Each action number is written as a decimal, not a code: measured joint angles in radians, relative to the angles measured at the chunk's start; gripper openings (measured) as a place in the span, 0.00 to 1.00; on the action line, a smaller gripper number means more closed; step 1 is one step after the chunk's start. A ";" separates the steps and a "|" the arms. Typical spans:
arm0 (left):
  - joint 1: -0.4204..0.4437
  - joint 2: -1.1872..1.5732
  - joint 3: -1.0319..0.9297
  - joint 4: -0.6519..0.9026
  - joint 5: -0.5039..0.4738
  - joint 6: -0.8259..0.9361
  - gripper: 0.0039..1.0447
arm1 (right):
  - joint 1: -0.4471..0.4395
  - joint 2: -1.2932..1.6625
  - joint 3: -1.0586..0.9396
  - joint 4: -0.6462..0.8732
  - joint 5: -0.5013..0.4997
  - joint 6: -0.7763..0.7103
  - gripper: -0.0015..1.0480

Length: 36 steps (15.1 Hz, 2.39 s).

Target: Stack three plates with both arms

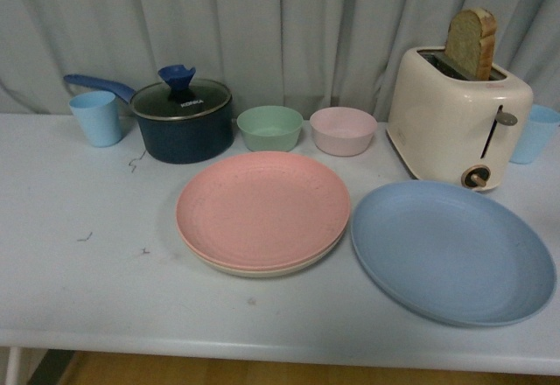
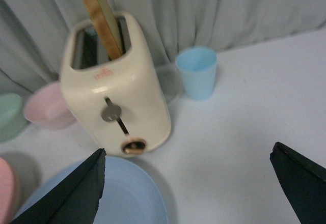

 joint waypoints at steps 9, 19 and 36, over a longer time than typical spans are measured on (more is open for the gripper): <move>0.000 0.000 0.000 0.000 0.000 0.000 0.94 | 0.162 0.452 0.271 -0.362 0.190 0.009 0.94; 0.000 0.000 0.000 0.000 0.000 0.000 0.94 | 0.190 0.534 0.308 -0.367 0.201 0.058 0.48; 0.000 0.000 0.000 0.000 0.000 0.000 0.94 | 0.312 0.278 0.387 -0.450 0.033 0.263 0.03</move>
